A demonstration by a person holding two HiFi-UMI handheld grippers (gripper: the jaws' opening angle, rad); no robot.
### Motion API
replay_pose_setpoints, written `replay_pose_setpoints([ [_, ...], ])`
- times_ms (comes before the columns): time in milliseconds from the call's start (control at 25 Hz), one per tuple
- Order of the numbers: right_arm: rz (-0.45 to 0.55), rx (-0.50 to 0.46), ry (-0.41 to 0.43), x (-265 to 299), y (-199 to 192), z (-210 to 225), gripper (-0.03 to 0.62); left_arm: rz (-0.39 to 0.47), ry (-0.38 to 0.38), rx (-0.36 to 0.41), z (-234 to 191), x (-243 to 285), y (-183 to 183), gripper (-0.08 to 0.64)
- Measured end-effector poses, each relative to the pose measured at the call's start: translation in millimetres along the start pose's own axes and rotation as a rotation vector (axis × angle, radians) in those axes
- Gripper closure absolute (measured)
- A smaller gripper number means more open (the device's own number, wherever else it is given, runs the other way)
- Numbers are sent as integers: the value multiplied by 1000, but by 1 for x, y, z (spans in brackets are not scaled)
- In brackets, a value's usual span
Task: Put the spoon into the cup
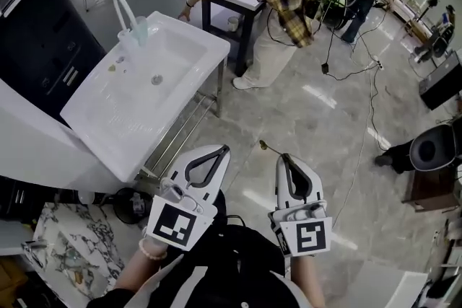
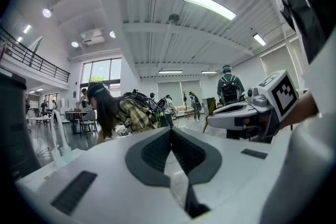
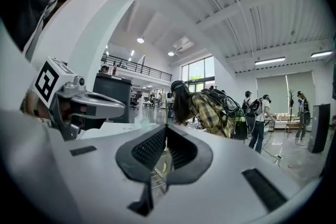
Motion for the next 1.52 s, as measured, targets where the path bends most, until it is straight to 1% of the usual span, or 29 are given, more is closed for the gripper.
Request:
replay_pose_setpoints([
  [240, -8, 1, 11, 45, 10, 22, 584, 5, 1, 7, -31, 37, 7, 563],
  [400, 22, -2, 39, 82, 26, 31, 584, 6, 14, -10, -57, 63, 7, 563],
  [520, 22, -10, 51, 106, 29, 40, 584, 7, 21, -11, -77, 82, 8, 563],
  [680, 6, -23, 40, 132, 26, 53, 584, -1, 16, -20, -100, 106, 5, 563],
  [880, -2, -23, 23, 161, 31, 68, 584, 7, -2, -12, -124, 136, 7, 563],
  [1120, -34, 2, 4, 192, 36, 79, 584, -10, 10, -17, -150, 156, 4, 563],
  [1200, -24, -3, 25, 204, 35, 79, 584, -10, 19, -14, -159, 158, 1, 563],
  [1320, -38, -22, 64, 222, 33, 77, 584, -24, 51, -49, -173, 158, -6, 563],
  [1400, -46, -22, 75, 230, 34, 77, 584, -40, 67, -64, -182, 158, -8, 563],
  [1520, -53, -27, 88, 238, 38, 75, 584, -42, 82, -72, -189, 157, -8, 563],
])
Point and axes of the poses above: the fingertips, and each gripper's own axes: x forward along the fingers, z to its right, y out of its top, the point moved 10 cm from there along -x, backward along the fingers, and after that the axes turned 6 degrees about -z, right-handed, at the moved point
